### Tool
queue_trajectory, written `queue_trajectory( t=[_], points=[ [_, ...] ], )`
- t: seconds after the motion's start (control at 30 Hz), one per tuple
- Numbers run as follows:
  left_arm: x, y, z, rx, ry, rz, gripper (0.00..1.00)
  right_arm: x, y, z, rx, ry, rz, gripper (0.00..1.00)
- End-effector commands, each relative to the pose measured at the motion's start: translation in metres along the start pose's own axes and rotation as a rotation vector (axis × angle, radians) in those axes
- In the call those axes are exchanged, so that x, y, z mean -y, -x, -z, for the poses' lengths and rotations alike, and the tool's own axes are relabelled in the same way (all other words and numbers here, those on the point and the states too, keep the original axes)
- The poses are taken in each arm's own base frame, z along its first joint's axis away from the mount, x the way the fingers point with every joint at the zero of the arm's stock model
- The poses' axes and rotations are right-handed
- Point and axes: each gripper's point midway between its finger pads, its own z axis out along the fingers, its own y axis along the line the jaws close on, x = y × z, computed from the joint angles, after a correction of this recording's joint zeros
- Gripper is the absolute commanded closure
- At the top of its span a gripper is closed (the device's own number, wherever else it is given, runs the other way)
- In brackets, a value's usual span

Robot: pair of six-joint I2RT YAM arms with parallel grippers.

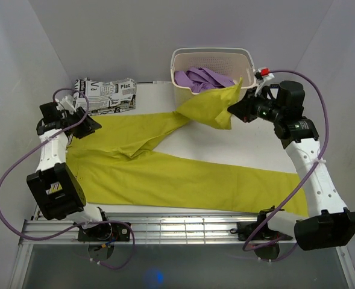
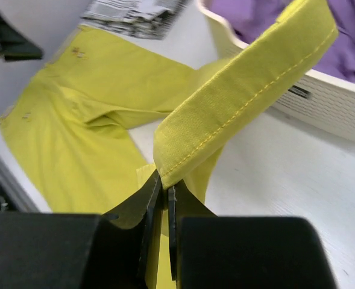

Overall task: Fold and stack the trousers
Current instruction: Flatten the trousers out

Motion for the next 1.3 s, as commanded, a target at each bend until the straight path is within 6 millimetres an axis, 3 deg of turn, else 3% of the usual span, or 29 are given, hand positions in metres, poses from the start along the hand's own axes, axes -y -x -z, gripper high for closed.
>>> queue_trajectory(
  t=[0.0, 0.03, 0.13, 0.23, 0.33, 0.43, 0.57, 0.63, 0.8, 0.9, 0.93, 1.0, 1.07, 1.13, 1.2, 1.23, 1.27],
  points=[
    [-0.056, -0.047, -0.010, -0.149, 0.177, -0.091, 0.46, 0.047, -0.015, 0.032, -0.088, -0.178, 0.054, 0.92],
    [-0.072, -0.061, -0.022, -0.210, 0.202, -0.068, 0.46, 0.065, -0.017, 0.048, -0.113, -0.242, 0.070, 0.92],
    [-0.107, -0.072, -0.036, -0.263, 0.290, -0.034, 0.46, 0.110, -0.014, 0.087, -0.122, -0.409, 0.050, 0.92],
    [-0.130, -0.073, -0.044, -0.278, 0.363, -0.035, 0.46, 0.138, -0.014, 0.120, -0.143, -0.509, 0.045, 0.92],
    [-0.155, -0.086, -0.051, -0.333, 0.429, -0.022, 0.47, 0.160, -0.012, 0.147, -0.165, -0.594, 0.014, 0.92],
    [-0.166, -0.094, -0.052, -0.361, 0.462, -0.036, 0.47, 0.174, -0.010, 0.163, -0.155, -0.615, -0.056, 0.92],
    [-0.175, -0.097, -0.054, -0.365, 0.480, -0.046, 0.47, 0.178, -0.015, 0.175, -0.173, -0.640, -0.153, 0.92],
    [-0.176, -0.093, -0.053, -0.364, 0.472, -0.081, 0.48, 0.187, -0.029, 0.181, -0.198, -0.692, -0.202, 0.92],
    [-0.173, -0.087, -0.054, -0.362, 0.457, -0.098, 0.48, 0.235, -0.071, 0.185, -0.270, -0.831, -0.312, 0.89],
    [-0.172, -0.085, -0.053, -0.360, 0.453, -0.107, 0.48, 0.267, -0.090, 0.178, -0.316, -0.844, -0.324, 0.69],
    [-0.170, -0.084, -0.052, -0.356, 0.450, -0.112, 0.48, 0.276, -0.087, 0.179, -0.325, -0.852, -0.300, 0.64],
    [-0.168, -0.086, -0.051, -0.360, 0.442, -0.107, 0.48, 0.299, -0.096, 0.176, -0.373, -0.854, -0.302, 0.37],
    [-0.166, -0.087, -0.051, -0.358, 0.436, -0.105, 0.48, 0.316, -0.092, 0.174, -0.412, -0.830, -0.246, 0.25],
    [-0.164, -0.087, -0.049, -0.354, 0.431, -0.105, 0.48, 0.320, -0.086, 0.177, -0.446, -0.815, -0.209, 0.19],
    [-0.163, -0.090, -0.049, -0.358, 0.422, -0.103, 0.48, 0.310, -0.076, 0.172, -0.467, -0.708, -0.106, 0.19],
    [-0.162, -0.091, -0.049, -0.356, 0.419, -0.101, 0.48, 0.303, -0.072, 0.169, -0.466, -0.665, -0.069, 0.22],
    [-0.161, -0.092, -0.049, -0.358, 0.413, -0.101, 0.48, 0.280, -0.072, 0.162, -0.475, -0.533, 0.018, 0.25]
  ],
)
